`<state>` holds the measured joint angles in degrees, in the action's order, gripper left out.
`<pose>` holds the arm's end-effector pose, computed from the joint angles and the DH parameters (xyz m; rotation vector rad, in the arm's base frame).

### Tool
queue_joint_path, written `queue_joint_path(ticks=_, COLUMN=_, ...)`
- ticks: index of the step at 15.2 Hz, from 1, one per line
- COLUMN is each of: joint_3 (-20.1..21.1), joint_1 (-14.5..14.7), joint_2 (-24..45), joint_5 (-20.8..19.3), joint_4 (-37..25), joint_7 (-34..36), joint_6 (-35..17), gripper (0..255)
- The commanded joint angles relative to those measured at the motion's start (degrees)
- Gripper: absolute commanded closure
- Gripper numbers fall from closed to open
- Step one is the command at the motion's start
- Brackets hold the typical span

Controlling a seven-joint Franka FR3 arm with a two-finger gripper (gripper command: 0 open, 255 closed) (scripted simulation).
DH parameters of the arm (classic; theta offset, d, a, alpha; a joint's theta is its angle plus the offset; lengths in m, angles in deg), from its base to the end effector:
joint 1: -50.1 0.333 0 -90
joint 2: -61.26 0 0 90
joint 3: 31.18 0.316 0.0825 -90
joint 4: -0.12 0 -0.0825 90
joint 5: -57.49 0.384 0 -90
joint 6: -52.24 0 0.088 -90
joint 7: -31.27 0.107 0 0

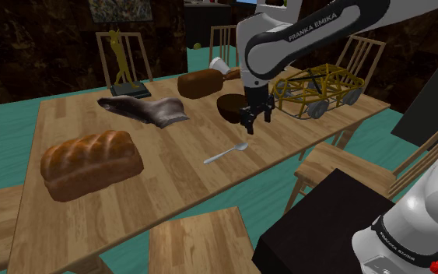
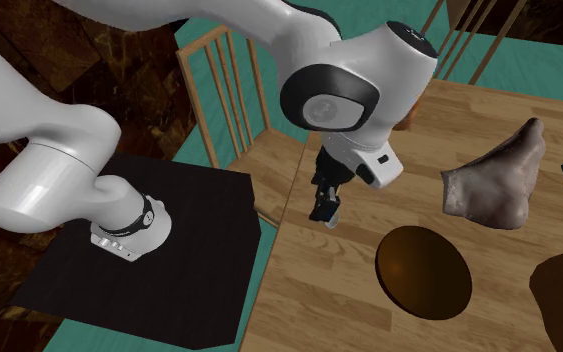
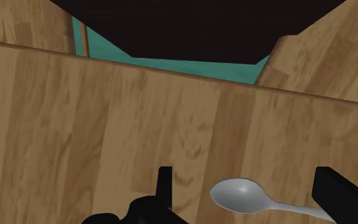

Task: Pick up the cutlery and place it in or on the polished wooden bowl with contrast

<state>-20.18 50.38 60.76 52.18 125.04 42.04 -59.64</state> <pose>0.4974 0.0930 0.3773 3.0020 0.0792 -0.3000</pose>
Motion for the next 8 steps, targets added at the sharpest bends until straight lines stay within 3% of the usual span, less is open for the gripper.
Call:
queue_joint_path(ticks=1, joint_3=0.45, joint_1=0.42, joint_2=4.83, joint_5=-0.88, joint_4=-2.56, joint_7=1.9, joint_6=-1.44, gripper=0)
queue_joint_path(ticks=6, joint_3=0.52, joint_1=1.62, joint_2=15.57, joint_5=-3.08, joint_4=-9.19, joint_7=5.36, joint_6=-3.55, gripper=0)
queue_joint_path(ticks=8, joint_3=0.38, joint_1=1.6, joint_2=16.03, joint_5=-3.3, joint_4=-8.18, joint_7=5.49, joint_6=-5.02, gripper=0)
